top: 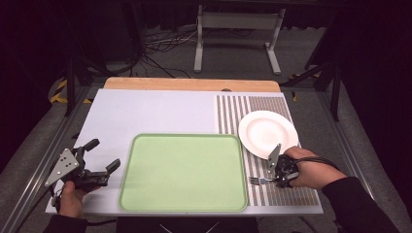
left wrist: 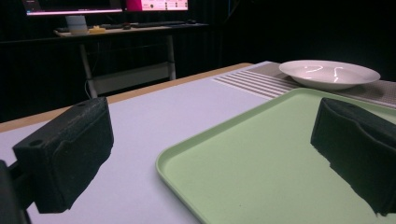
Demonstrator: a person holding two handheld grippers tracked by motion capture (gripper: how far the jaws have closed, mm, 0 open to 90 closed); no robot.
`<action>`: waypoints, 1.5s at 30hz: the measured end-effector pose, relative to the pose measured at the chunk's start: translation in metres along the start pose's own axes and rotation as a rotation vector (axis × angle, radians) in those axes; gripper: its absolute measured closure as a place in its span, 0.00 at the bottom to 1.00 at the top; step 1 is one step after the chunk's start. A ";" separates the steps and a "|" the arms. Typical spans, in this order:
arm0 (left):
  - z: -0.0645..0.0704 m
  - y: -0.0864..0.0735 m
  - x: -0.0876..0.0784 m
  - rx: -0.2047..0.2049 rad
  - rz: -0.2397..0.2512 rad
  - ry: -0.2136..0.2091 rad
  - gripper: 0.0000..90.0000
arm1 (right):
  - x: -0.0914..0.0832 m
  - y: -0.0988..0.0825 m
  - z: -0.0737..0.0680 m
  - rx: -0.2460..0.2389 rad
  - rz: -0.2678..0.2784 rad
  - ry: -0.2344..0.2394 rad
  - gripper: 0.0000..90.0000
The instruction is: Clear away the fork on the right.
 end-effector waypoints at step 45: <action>0.000 -0.001 0.000 0.001 -0.003 -0.001 0.00 | -0.040 0.013 0.003 -0.111 0.036 -0.093 0.87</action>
Point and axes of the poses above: each handheld gripper's, and its own axes: x roughly forward along the jaws, y roughly out of its top, z roughly to its right, the point moved 6 cm from there along x, roughly forward along the jaws, and after that the axes turned 10 degrees about y, right-handed, at the moved point
